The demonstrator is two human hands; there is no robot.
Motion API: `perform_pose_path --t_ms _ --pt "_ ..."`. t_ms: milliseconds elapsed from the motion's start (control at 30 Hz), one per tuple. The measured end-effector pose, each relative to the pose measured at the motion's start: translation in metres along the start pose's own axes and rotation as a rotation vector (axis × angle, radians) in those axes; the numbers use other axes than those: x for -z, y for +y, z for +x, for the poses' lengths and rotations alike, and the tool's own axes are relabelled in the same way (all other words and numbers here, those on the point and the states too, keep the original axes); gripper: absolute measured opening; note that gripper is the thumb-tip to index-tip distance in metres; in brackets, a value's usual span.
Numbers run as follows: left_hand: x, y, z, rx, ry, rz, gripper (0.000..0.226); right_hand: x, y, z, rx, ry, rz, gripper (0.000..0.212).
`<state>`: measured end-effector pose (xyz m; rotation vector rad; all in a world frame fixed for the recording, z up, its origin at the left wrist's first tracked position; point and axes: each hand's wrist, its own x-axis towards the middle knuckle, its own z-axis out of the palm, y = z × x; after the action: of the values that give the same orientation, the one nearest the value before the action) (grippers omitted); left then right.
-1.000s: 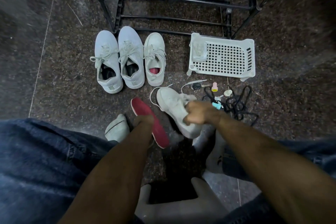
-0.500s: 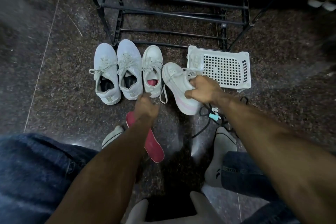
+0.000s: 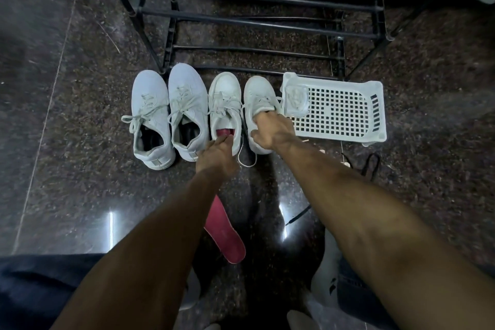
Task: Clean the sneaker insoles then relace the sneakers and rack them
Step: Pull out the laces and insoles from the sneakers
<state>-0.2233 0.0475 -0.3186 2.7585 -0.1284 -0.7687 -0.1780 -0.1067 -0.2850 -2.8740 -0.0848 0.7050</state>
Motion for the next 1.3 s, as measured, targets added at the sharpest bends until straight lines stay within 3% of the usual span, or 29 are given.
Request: perform_pose_path --t_ms 133,267,333,433,500,600,733,833,900,1033,1167,1300 --pt "-0.003 -0.003 0.004 -0.003 -0.023 -0.018 0.064 -0.005 0.004 0.016 -0.039 0.047 -0.130 0.037" --pt "-0.004 -0.010 0.006 -0.044 -0.003 -0.055 0.062 -0.009 0.005 0.015 -0.060 0.043 -0.096 0.042" --pt "0.000 -0.009 0.004 -0.057 0.019 -0.054 0.058 -0.015 0.006 0.004 -0.022 0.126 -0.114 0.046" --pt "0.003 -0.004 0.000 0.022 0.016 -0.085 0.048 -0.026 0.007 -0.018 0.127 0.285 -0.105 0.036" --pt "-0.001 -0.001 -0.005 0.094 0.001 -0.071 0.041 -0.033 0.004 -0.032 0.190 0.235 0.033 0.027" --pt "-0.012 0.002 -0.021 0.181 -0.013 -0.128 0.036 -0.053 -0.002 -0.054 0.042 0.095 0.287 0.021" --pt "-0.025 0.010 -0.056 0.181 -0.155 -0.231 0.032 -0.079 -0.006 -0.083 -0.159 -0.044 0.615 0.040" --pt "-0.039 0.005 -0.083 0.190 -0.256 -0.347 0.024 -0.092 -0.005 -0.109 -0.213 -0.121 0.576 0.037" --pt "-0.048 -0.001 -0.094 0.251 -0.235 -0.523 0.017 -0.097 -0.003 -0.125 -0.210 -0.146 0.521 0.027" --pt "-0.058 0.004 -0.109 0.391 0.082 -0.718 0.010 -0.097 -0.002 -0.143 -0.162 -0.196 0.402 0.021" --pt "-0.072 0.008 -0.107 0.188 -0.012 -0.662 0.037 -0.096 -0.002 -0.150 -0.161 -0.176 0.311 0.026" --pt "-0.077 0.011 -0.097 0.136 0.058 -0.631 0.013 -0.095 -0.007 -0.151 -0.171 -0.098 0.351 0.030"
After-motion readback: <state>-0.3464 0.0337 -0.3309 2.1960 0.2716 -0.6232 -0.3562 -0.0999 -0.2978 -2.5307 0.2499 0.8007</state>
